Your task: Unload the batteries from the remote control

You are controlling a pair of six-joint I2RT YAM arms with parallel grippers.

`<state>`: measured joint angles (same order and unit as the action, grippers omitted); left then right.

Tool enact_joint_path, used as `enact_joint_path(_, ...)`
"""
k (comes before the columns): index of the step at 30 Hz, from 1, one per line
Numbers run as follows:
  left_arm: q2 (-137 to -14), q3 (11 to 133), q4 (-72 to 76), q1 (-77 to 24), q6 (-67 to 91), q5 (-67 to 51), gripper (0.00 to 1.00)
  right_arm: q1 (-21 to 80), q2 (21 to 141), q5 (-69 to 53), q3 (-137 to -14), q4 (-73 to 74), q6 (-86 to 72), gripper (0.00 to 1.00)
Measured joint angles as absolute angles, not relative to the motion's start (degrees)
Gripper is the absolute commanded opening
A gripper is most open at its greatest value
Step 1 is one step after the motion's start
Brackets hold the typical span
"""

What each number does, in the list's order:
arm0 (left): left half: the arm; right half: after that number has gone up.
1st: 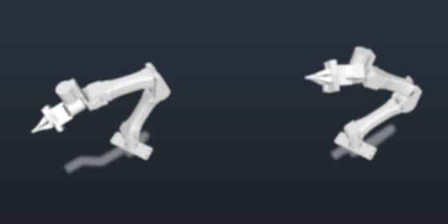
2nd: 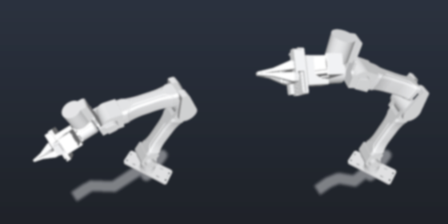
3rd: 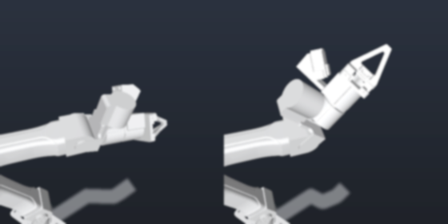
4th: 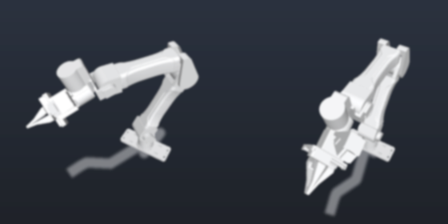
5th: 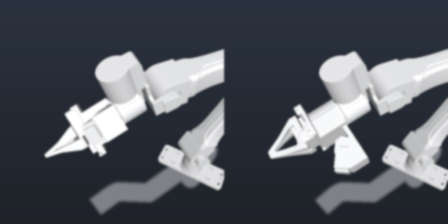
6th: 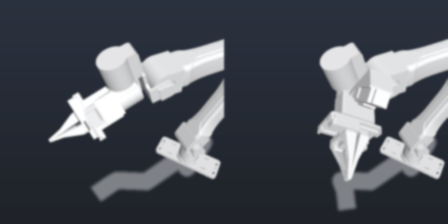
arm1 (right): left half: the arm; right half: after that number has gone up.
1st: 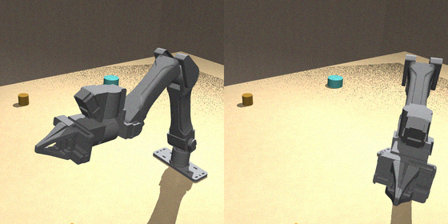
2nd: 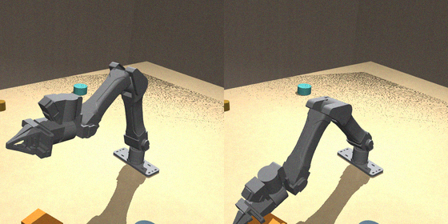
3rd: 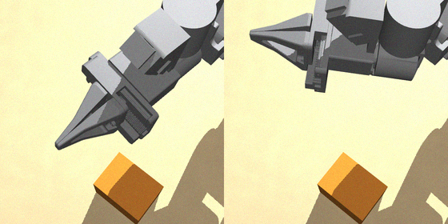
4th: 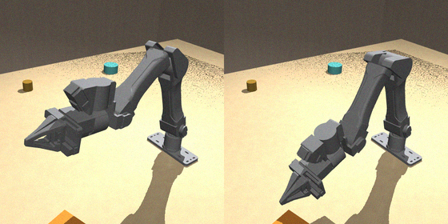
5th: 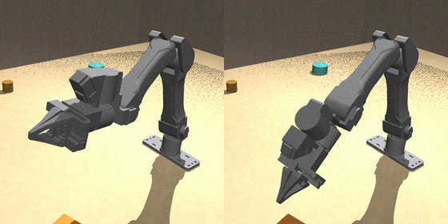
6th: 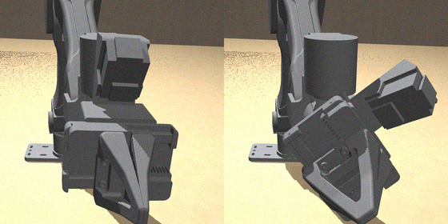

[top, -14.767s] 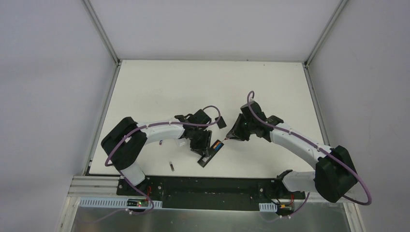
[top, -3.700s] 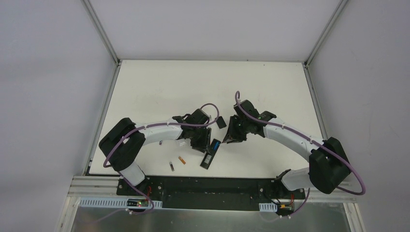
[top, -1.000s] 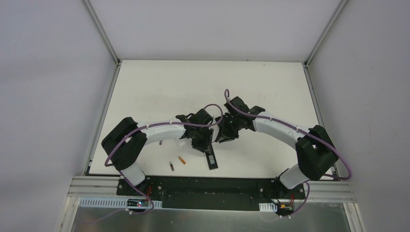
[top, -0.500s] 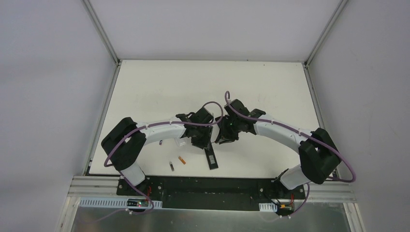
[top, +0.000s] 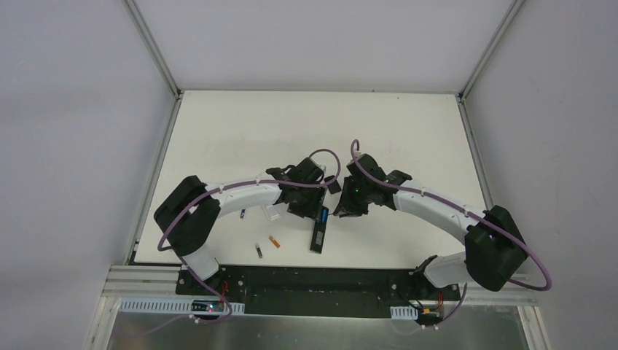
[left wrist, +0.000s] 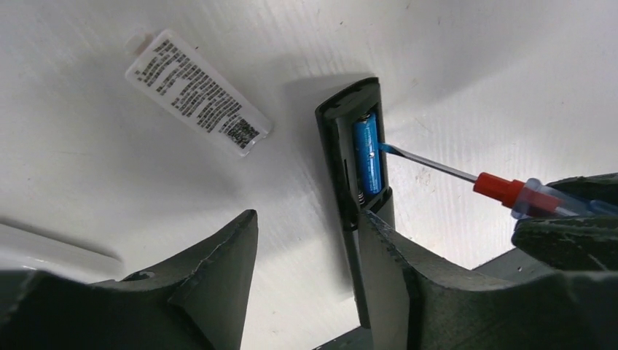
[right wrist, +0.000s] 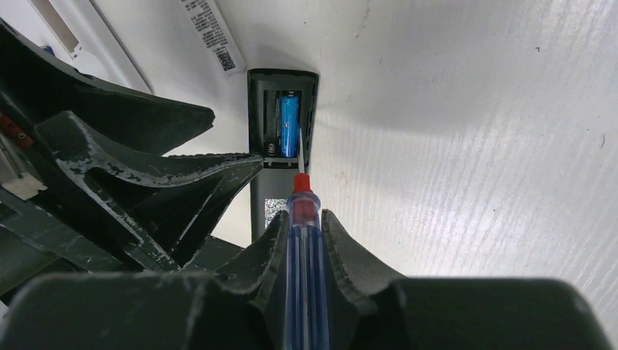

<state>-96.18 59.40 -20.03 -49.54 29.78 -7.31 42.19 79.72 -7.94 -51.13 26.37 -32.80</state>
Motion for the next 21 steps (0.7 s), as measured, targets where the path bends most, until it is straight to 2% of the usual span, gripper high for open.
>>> enact_joint_path(8, -89.73, 54.57, -20.75, -50.00, 30.61, -6.79, 0.63, 42.09, 79.48, -8.19, -50.87, 26.20, -33.06, 0.00)
enact_joint_path(13, -85.80, 52.53, -20.47, -51.83, 31.40, -7.92, 0.63, 42.09, 79.50, -8.23, -50.87, 26.15, -33.06, 0.00)
enact_joint_path(21, -88.12, 50.04, -17.85, -53.56, 35.51, -9.98, 0.62, 42.09, 79.50, -8.34, -50.87, 26.06, -33.04, 0.00)
